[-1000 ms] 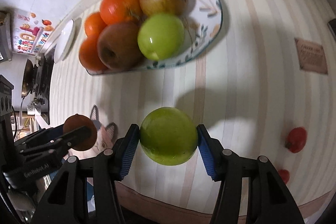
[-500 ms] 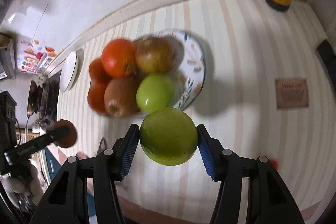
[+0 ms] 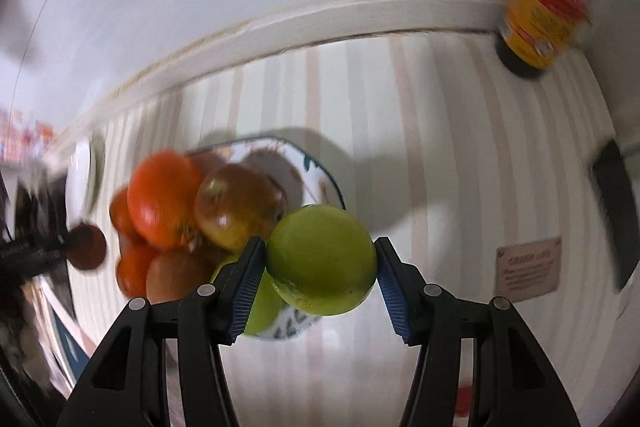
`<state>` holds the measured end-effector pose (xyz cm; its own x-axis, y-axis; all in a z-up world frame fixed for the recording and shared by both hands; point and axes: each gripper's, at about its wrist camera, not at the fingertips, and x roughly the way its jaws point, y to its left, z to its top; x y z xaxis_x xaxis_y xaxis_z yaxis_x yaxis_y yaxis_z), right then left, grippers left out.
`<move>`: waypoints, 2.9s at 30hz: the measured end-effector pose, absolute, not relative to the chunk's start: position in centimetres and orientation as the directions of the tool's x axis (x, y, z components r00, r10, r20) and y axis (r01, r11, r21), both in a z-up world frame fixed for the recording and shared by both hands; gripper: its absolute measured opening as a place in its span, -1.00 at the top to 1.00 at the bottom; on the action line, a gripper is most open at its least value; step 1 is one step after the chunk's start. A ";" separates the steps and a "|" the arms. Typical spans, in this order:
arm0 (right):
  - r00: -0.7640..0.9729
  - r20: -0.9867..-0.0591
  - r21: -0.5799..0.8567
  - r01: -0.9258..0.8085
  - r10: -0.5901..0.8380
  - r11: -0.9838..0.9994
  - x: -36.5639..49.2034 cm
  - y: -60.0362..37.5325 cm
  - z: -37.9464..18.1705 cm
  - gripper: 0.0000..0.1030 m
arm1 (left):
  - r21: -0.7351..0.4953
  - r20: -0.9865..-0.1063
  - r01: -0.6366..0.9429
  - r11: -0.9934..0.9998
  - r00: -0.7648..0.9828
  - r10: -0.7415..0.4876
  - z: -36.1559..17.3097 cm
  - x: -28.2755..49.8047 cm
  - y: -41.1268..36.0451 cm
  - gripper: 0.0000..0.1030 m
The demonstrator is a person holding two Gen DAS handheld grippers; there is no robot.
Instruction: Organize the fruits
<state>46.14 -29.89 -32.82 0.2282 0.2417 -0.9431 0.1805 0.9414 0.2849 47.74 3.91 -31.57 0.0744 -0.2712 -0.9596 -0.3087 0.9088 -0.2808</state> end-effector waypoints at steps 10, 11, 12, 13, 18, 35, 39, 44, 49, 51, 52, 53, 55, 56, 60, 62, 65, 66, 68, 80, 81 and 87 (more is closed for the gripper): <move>0.289 -0.913 0.368 0.288 0.287 0.884 44.9 -29.1 -34.9 -0.14 | -0.275 -0.960 -0.298 0.914 0.036 -0.277 -33.2 47.5 3.0 -0.03; 0.282 -0.915 0.368 0.285 0.289 0.885 44.8 -29.0 -35.2 -0.15 | -0.264 -0.963 -0.294 0.919 0.023 -0.269 -33.5 47.5 3.0 -0.03; 0.286 -0.912 0.372 0.279 0.293 0.886 44.6 -29.0 -35.1 -0.16 | -0.257 -0.964 -0.291 0.921 0.011 -0.266 -33.7 47.5 2.9 -0.03; 0.293 -0.909 0.375 0.269 0.296 0.887 44.6 -29.0 -35.1 -0.16 | -0.252 -0.965 -0.291 0.923 0.001 -0.263 -34.0 47.4 3.0 -0.03; 0.285 -0.893 0.416 0.231 0.347 0.880 45.3 -28.6 -34.9 -0.55 | -0.260 -0.963 -0.266 0.928 0.001 -0.269 -33.7 47.1 2.7 -0.07; 0.324 -0.946 0.053 0.060 0.030 0.997 40.4 -24.9 -26.8 -0.87 | -0.046 -0.973 -0.088 0.995 0.229 -0.024 -26.1 41.8 0.6 -0.82; 0.343 -0.939 0.040 0.047 0.021 0.998 37.5 -24.0 -25.0 -0.87 | -0.028 -0.965 -0.052 0.998 0.262 -0.014 -24.8 38.6 -0.2 -0.82; 0.382 -0.924 0.041 0.038 0.023 0.998 33.8 -23.0 -21.9 -0.87 | -0.006 -0.939 -0.019 1.000 0.344 0.001 -21.5 34.5 -1.2 -0.82; 0.435 -0.900 0.048 0.035 0.028 0.998 29.8 -22.2 -18.6 -0.87 | 0.010 -0.900 0.008 1.000 0.436 0.006 -17.9 31.0 -2.0 -0.82; 0.452 -0.892 0.055 0.033 0.034 0.998 28.3 -22.0 -17.6 -0.87 | 0.009 -0.888 0.011 1.000 0.459 0.003 -16.7 29.9 -2.1 -0.82; 0.461 -0.886 0.058 0.033 0.036 0.998 27.5 -21.9 -16.9 -0.87 | 0.004 -0.880 0.015 1.000 0.475 -0.003 -16.0 29.0 -2.0 -0.82; 0.469 -0.883 0.062 0.034 0.039 0.997 26.8 -21.8 -16.4 -0.87 | 0.004 -0.874 0.017 1.000 0.486 -0.005 -15.5 28.4 -2.0 -0.82; 0.484 -0.874 0.071 0.033 0.047 0.997 25.2 -21.6 -15.2 -0.87 | 0.010 -0.860 0.017 1.000 0.510 0.000 -14.5 27.1 -2.0 -0.82; 0.490 -0.870 0.076 0.033 0.050 0.997 24.6 -21.4 -14.7 -0.87 | 0.016 -0.854 0.020 1.000 0.519 0.003 -14.2 26.6 -1.9 -0.82; 0.520 -0.853 0.076 0.029 0.050 0.997 21.8 -20.8 -12.7 -0.87 | 0.000 -0.841 0.030 1.000 0.541 -0.016 -12.9 24.2 -1.7 -0.82; 0.534 -0.844 0.077 0.025 0.051 0.997 20.5 -20.5 -11.8 -0.87 | -0.005 -0.835 0.035 0.999 0.550 -0.024 -12.4 23.2 -1.6 -0.82; 0.554 -0.830 0.083 0.021 0.057 0.996 18.7 -20.3 -10.5 -0.87 | -0.006 -0.825 0.043 0.999 0.565 -0.029 -11.6 21.9 -1.5 -0.82; 0.561 -0.826 0.084 0.021 0.058 0.996 18.2 -20.2 -10.1 -0.87 | -0.004 -0.821 0.044 0.999 0.571 -0.028 -11.3 21.4 -1.5 -0.82; 0.571 -0.819 0.085 0.022 0.057 0.996 17.4 -20.3 -9.4 -0.87 | 0.000 -0.810 0.043 0.999 0.585 -0.025 -10.6 20.4 -1.5 -0.82; 0.627 -0.776 0.095 0.005 0.071 0.995 14.2 -20.2 -5.7 -0.87 | -0.016 -0.769 0.060 0.998 0.637 -0.050 -7.9 17.1 -1.7 -0.82; 0.627 -0.775 0.097 0.004 0.073 0.995 14.1 -20.1 -5.6 -0.87 | -0.018 -0.769 0.060 0.998 0.638 -0.052 -7.8 17.0 -1.7 -0.82; 0.630 -0.772 0.112 0.003 0.086 0.994 14.3 -20.4 -5.4 -0.87 | -0.023 -0.760 0.057 0.998 0.648 -0.055 -7.3 16.9 -1.7 -0.82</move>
